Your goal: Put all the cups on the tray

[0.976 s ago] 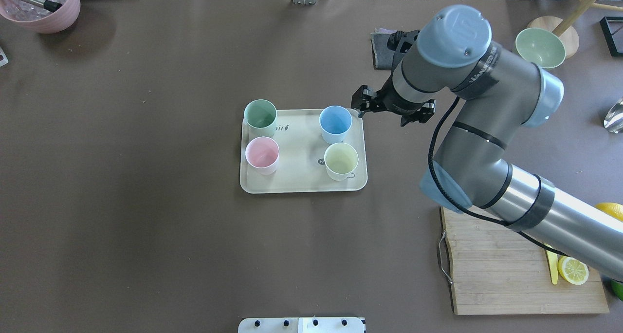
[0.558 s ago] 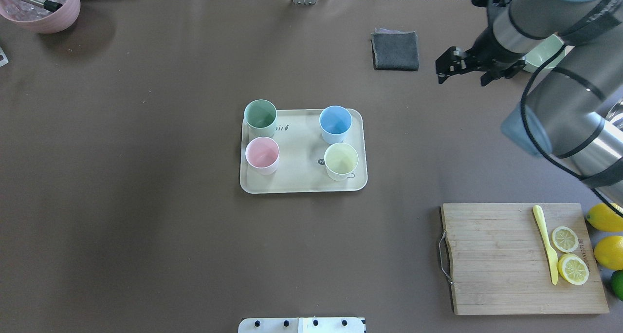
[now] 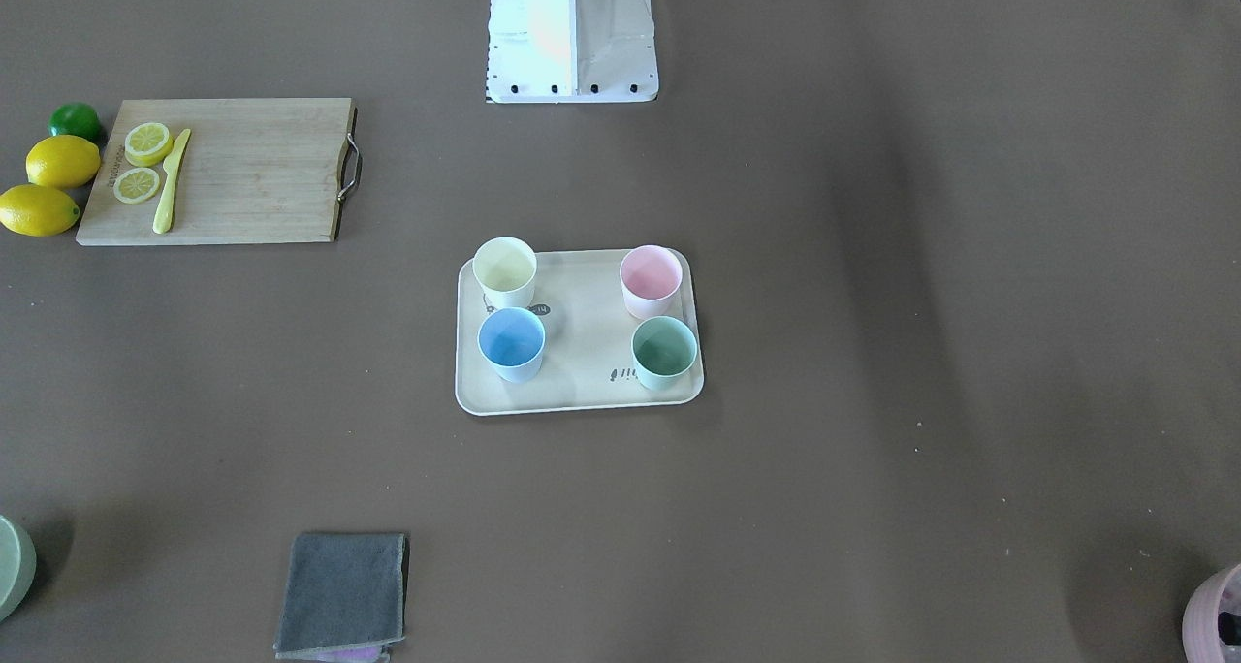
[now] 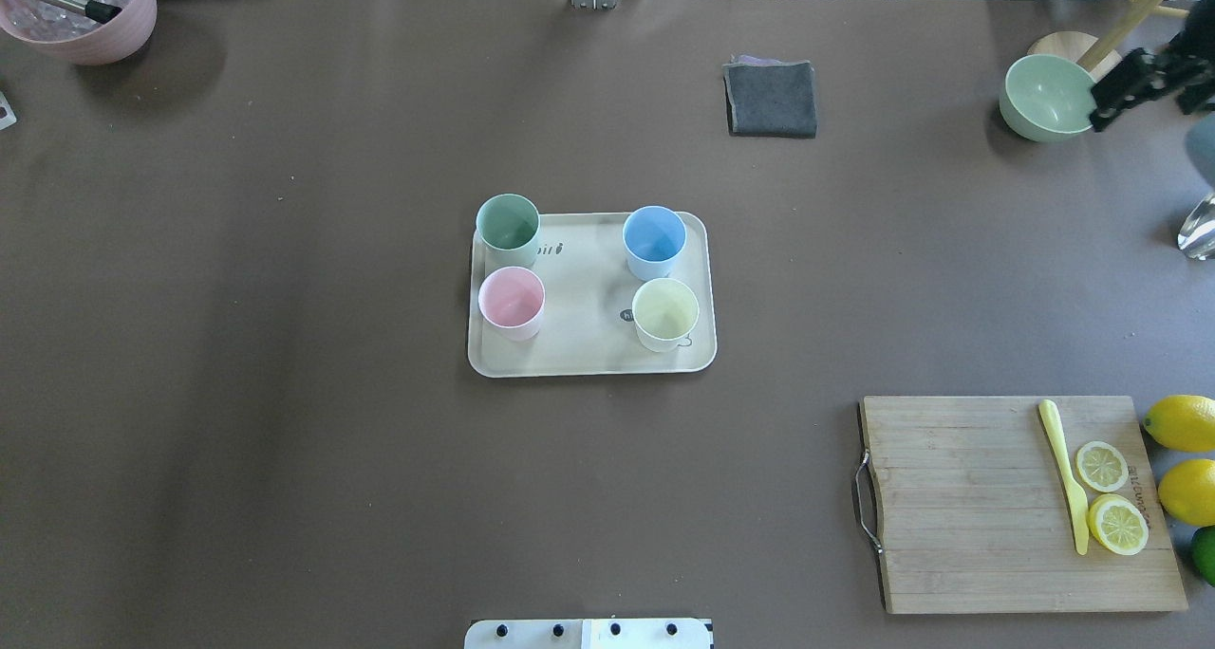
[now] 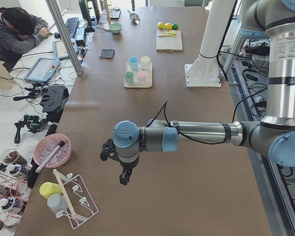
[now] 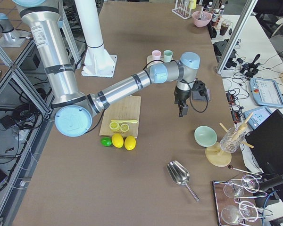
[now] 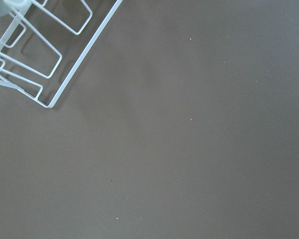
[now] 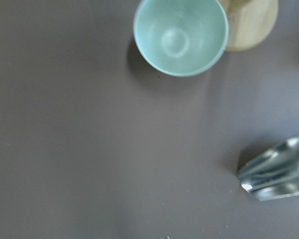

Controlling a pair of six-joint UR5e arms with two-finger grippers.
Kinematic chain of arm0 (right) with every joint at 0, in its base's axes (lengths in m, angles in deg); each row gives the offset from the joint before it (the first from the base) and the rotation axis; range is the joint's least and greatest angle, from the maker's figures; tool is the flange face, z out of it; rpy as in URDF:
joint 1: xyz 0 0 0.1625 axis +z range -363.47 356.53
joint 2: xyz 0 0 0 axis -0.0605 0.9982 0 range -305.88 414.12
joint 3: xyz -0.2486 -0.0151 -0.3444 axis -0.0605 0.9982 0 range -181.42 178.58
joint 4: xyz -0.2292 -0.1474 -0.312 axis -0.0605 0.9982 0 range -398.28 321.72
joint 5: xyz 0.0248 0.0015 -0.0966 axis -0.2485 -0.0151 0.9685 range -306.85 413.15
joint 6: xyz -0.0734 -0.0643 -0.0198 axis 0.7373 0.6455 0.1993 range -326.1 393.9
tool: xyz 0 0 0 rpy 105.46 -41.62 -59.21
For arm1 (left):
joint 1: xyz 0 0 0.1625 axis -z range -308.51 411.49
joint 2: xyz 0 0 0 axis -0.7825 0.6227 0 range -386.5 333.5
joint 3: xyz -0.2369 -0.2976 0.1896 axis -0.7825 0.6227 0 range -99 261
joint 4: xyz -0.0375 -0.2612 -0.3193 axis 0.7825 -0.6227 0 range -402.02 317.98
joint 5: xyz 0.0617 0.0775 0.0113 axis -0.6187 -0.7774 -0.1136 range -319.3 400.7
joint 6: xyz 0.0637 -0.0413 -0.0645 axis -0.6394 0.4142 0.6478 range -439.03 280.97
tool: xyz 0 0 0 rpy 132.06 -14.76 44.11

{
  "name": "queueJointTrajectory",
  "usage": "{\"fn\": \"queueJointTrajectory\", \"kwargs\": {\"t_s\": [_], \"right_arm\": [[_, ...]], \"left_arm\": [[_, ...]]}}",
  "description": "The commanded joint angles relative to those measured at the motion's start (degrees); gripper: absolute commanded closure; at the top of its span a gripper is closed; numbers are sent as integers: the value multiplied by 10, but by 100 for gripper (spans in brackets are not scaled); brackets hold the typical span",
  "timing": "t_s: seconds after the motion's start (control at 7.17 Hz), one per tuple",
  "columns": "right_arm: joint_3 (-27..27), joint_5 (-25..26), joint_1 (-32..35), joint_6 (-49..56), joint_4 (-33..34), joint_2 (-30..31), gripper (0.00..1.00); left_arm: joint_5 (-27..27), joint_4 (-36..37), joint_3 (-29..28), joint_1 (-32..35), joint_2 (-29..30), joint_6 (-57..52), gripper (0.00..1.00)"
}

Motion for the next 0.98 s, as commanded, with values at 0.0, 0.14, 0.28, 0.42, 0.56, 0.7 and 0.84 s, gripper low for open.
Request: {"fn": "queueJointTrajectory", "kwargs": {"t_s": [0.0,0.14,0.28,0.42,0.56,0.7,0.84], "right_arm": [[22,3,36,42,9,107,0],[49,4,52,41,-1,116,0],[57,1,55,40,-43,145,0],[59,-7,69,39,-74,151,0],[56,-24,81,41,-78,156,0],[57,-24,91,45,-125,172,0],[56,-32,97,46,-205,201,0]], "left_arm": [[-2,39,9,-1,5,1,1],[-1,79,11,0,28,1,1],[-2,82,14,0,27,0,1],[-2,82,14,-1,28,0,1],[0,80,15,-1,28,1,1],[1,79,22,-1,26,1,1],[0,79,32,0,23,1,1]]}}
